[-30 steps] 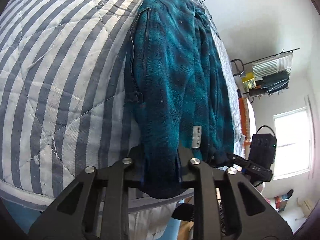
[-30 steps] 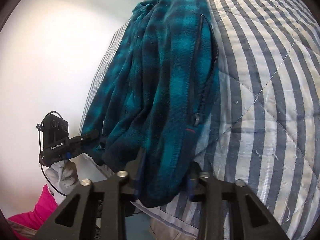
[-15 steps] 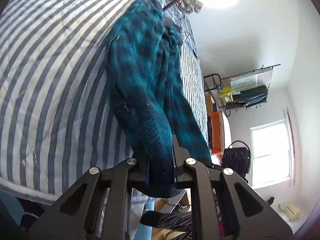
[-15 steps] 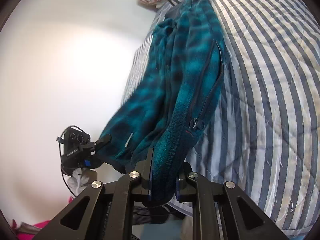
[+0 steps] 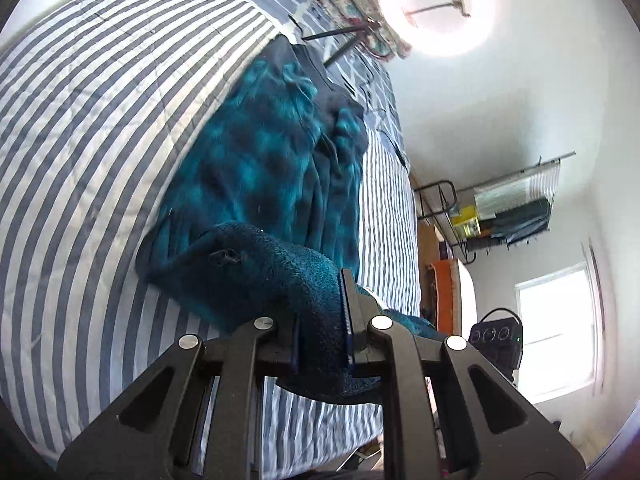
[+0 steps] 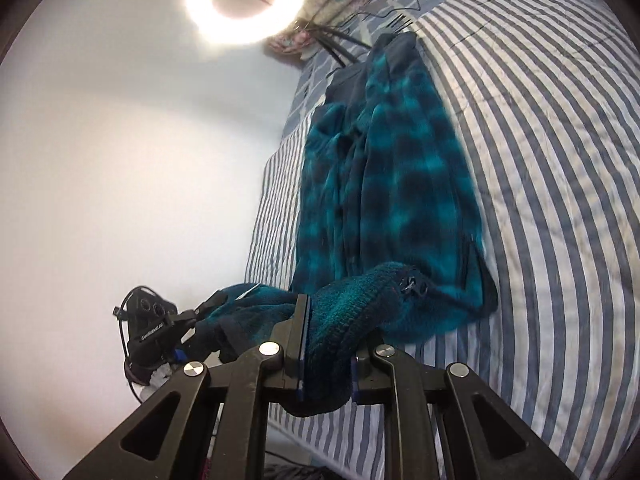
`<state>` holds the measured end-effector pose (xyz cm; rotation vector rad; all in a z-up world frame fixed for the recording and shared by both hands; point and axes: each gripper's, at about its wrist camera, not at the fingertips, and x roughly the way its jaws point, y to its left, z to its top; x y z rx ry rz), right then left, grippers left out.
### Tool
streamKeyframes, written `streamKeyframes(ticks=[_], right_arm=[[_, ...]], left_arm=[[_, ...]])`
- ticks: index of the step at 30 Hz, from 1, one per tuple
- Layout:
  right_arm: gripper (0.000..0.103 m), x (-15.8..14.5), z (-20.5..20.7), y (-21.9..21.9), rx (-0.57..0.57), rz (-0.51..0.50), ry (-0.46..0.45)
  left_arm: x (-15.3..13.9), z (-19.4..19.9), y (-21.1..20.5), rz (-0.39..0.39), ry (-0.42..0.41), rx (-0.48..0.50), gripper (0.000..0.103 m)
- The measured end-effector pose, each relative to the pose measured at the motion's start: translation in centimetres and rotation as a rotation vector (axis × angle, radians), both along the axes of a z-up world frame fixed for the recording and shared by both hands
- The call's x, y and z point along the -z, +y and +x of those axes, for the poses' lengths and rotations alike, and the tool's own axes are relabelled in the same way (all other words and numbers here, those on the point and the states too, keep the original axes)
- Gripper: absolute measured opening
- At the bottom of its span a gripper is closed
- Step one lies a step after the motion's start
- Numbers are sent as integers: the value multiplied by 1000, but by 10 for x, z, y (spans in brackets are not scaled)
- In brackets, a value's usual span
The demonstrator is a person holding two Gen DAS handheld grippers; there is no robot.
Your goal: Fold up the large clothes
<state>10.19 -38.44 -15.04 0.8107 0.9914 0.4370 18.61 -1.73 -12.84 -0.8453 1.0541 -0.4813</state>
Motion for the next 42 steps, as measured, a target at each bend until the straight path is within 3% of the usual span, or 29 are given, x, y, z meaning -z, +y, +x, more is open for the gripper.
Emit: streamKeyframes(ticks=[9,15,23,29,30,31,33,34,38,42], right_arm=[[13,30,64,-1,72,-94,49],[14,61,88,-9,100,-43,132],[23,72,100,-13,104,32,182],[43,65,95,-29,97,139,169],[53,65,93,-33,99,175,165],[70,64,91,-37,104,203,160],[79,58,86,-47,124,222,135],[79,55,85,-51,127,223,122],[77,42,79,-62,148,190,68],[59,22,76,-43,77,-41,-4]], left_arm=[[41,68,-16,58,75,-46,14],[68,89,-27,96,117,-51,14],[75,101,-30,95,164,-43,17],[66,105,-22,26,186,-13,23],[64,105,-20,8,179,-11,28],[62,104,-18,-3,176,-12,33],[58,103,-15,-19,167,-17,38],[56,102,-14,-22,165,-16,42],[47,102,-9,-33,153,-9,45],[39,103,-1,-55,137,-23,59]])
